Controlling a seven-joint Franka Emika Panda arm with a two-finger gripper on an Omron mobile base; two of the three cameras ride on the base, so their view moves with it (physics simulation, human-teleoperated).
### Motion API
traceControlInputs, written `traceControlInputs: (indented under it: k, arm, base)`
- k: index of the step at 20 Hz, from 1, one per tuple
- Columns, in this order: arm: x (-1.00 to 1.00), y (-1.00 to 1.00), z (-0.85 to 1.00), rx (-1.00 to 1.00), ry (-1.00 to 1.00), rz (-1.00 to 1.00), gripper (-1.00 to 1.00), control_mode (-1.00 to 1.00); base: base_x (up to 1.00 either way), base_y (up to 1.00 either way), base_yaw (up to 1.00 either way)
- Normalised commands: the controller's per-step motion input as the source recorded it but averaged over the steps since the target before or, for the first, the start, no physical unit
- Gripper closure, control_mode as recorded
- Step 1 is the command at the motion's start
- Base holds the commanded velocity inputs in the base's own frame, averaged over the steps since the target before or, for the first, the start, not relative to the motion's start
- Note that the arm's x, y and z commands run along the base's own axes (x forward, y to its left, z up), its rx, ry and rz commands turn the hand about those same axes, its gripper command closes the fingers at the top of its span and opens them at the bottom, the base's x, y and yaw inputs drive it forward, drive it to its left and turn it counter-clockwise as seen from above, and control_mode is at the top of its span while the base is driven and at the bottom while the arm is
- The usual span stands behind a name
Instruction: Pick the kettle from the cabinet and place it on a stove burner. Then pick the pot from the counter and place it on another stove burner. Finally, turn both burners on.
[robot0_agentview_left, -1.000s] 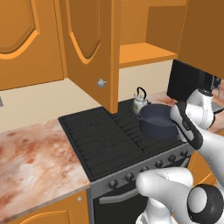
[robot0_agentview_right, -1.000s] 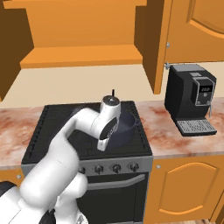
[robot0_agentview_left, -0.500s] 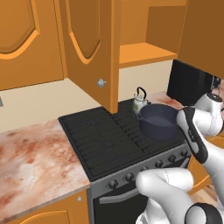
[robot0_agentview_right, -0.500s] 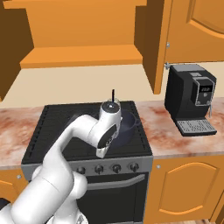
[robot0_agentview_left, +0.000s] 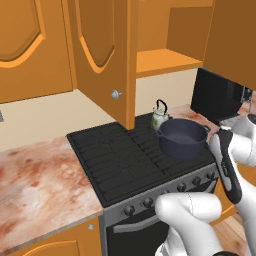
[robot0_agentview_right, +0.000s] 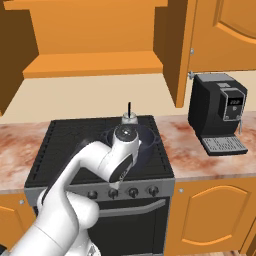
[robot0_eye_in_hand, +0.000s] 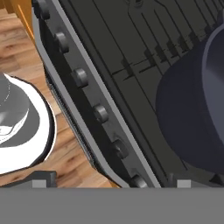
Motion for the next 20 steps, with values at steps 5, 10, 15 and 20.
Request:
traceControlInputs:
  k: [5,10,15,20]
  arm:
    - [0.0,0.0,0.0,0.0,0.0,0.0,-1.0,-1.0]
    - [-0.03,-0.01,0.0,0.04,0.0,0.0,-1.0,-1.0]
    - [-0.22,-0.09,0.0,0.06,-0.01,-0.01,-1.0,-1.0]
    - [-0.2,-0.06,-0.03,0.05,-0.01,-0.02,-1.0,-1.0]
  base:
    - [0.0,0.0,0.0]
    - [0.0,0.0,0.0]
    - [0.0,0.0,0.0]
    - [0.0,0.0,0.0]
